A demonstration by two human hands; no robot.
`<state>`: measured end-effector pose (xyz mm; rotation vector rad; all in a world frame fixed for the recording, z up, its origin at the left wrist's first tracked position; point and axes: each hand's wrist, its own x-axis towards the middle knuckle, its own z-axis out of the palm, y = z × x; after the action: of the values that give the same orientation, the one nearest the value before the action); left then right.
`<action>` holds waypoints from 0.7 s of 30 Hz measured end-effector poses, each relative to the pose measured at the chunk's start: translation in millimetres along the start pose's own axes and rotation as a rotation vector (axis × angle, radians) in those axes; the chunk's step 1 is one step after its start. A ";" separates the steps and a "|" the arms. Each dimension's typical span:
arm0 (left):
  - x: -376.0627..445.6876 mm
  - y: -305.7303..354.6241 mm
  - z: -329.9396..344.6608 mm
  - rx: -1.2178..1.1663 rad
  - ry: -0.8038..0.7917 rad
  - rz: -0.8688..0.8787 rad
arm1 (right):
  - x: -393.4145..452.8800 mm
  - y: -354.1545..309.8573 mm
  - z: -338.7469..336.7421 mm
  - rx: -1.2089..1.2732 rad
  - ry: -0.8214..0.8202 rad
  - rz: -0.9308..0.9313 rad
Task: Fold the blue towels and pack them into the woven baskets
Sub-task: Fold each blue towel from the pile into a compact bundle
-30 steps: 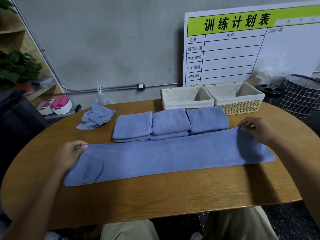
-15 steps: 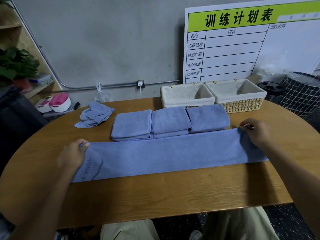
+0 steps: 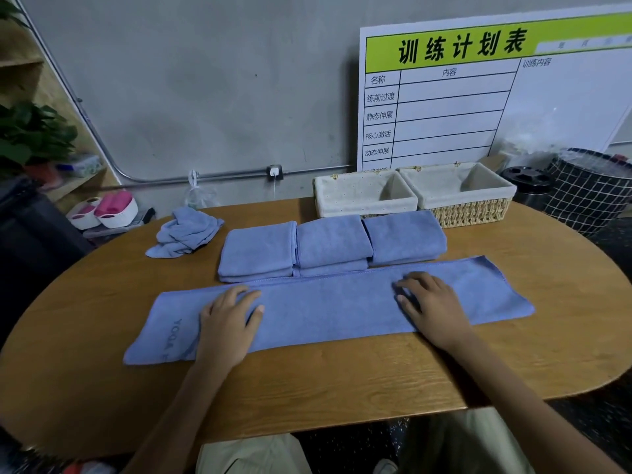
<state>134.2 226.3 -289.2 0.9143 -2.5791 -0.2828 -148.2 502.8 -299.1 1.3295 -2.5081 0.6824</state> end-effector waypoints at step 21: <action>20.9 7.6 1.7 -0.111 0.002 0.050 | 22.0 8.4 -12.9 -0.064 -0.053 -0.004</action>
<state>114.3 218.9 -282.3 0.8093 -2.5514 -0.4067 -167.8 497.3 -281.5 1.3476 -2.5448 0.5681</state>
